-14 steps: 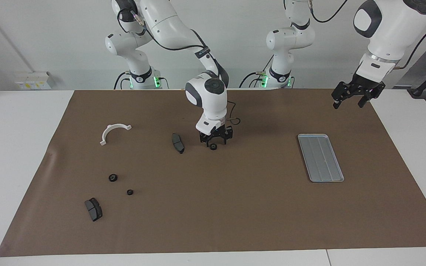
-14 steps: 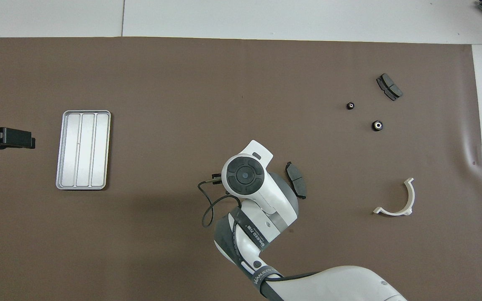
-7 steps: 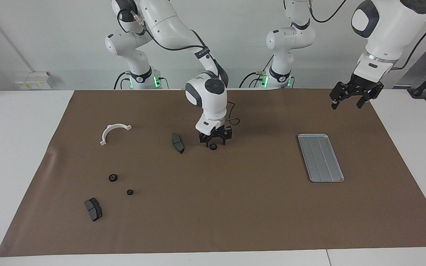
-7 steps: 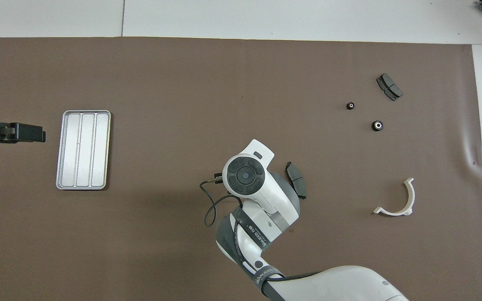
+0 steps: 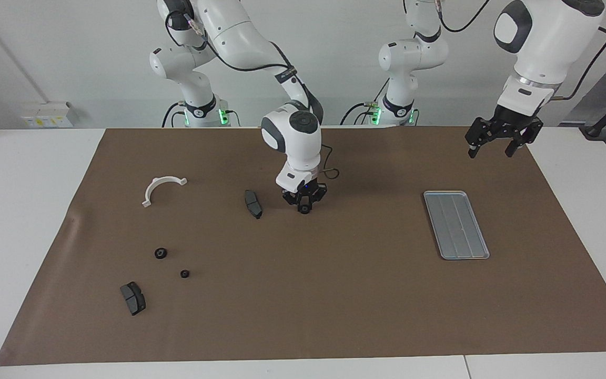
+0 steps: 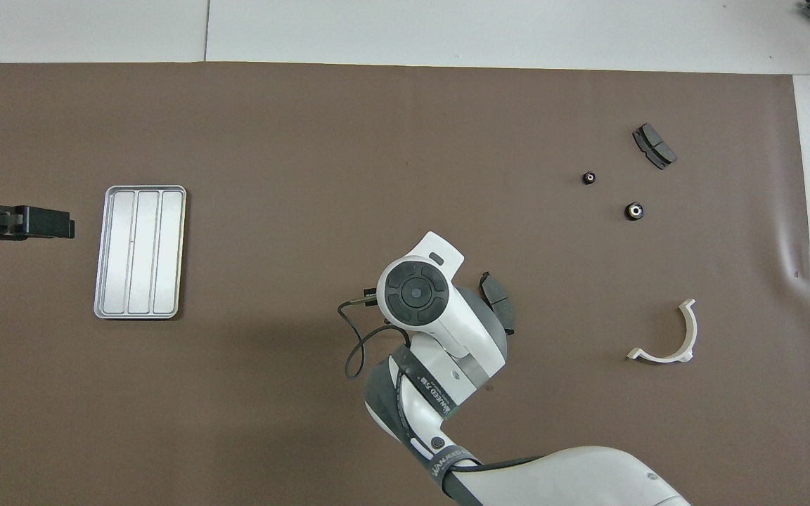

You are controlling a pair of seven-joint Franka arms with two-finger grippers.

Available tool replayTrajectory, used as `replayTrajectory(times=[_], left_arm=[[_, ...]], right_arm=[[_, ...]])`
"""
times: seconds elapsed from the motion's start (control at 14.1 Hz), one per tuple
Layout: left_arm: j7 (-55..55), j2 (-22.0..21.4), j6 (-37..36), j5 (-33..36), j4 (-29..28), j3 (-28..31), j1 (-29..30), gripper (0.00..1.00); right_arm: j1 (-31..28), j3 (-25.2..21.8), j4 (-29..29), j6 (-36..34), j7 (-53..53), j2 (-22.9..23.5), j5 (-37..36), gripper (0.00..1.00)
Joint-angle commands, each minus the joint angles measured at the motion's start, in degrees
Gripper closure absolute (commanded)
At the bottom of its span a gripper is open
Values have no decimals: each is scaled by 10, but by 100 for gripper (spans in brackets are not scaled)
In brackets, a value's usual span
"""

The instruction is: Place bearing gear from tray to pile

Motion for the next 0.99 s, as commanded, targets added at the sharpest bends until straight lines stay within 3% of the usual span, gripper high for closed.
replayTrajectory(times=[0.0,0.21,0.5,0.92], left_arm=[[5,-5,-10,1,4,5,-7,0],[6,-4,-9,4,4,5,-6,0],[6,-3,-10,5,1,5,-5,0],[4,-6,-14,5,-3,4,-2,0]], right_arm=[[-3,1,-2,-3,11,-3,-8,100],[-27,-3,1,-36,8,-38,-9,100],[-122,-2,0,-93,-48,-100,-10,100],[-262,-1,-6,-105,-234,-111,-10,100]])
